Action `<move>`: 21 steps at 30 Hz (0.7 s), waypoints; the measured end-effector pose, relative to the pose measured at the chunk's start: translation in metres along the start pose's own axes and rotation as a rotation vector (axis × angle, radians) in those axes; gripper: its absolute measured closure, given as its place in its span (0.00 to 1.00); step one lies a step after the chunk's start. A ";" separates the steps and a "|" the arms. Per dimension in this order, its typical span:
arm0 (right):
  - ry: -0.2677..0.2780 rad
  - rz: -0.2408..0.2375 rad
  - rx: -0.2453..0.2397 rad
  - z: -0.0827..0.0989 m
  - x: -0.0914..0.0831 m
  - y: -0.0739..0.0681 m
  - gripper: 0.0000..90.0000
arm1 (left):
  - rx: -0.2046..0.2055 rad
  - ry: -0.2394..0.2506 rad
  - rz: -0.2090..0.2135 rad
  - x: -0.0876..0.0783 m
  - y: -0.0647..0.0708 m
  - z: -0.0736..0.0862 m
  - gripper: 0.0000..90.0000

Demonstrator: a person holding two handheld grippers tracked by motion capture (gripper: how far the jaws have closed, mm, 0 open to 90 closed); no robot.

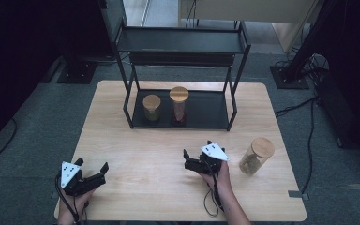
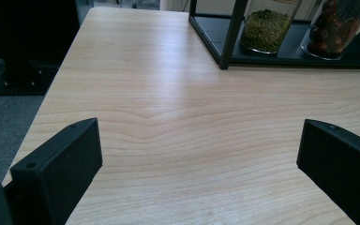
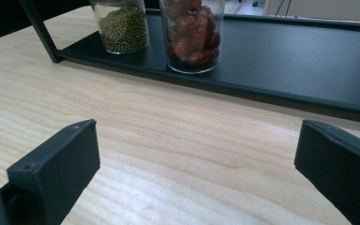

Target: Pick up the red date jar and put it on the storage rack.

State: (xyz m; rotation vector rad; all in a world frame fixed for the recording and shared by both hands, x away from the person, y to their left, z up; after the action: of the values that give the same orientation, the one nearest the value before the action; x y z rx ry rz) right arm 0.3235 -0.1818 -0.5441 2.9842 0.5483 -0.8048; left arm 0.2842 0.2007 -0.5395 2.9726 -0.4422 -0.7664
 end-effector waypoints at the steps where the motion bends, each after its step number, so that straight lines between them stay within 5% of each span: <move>1: 0.001 0.002 -0.001 0.001 -0.002 0.000 0.00 | 0.000 0.000 0.000 0.000 0.000 0.000 0.01; 21: 0.018 0.027 -0.010 0.018 -0.034 0.003 0.00 | 0.004 0.000 -0.001 0.000 0.000 0.000 0.01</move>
State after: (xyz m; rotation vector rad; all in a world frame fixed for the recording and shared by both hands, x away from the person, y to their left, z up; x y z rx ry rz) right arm 0.2880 -0.1972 -0.5433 2.9862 0.5097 -0.7716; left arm 0.2841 0.2004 -0.5395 2.9768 -0.4425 -0.7673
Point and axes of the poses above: each handheld gripper's, and its own axes: x roughly forward along the jaws, z roughly out of its underside, y roughly to its right, the point moved 6 cm from there along x, roughly forward along the jaws, and after that the axes turned 6 degrees about -y, right-handed, at the moved point
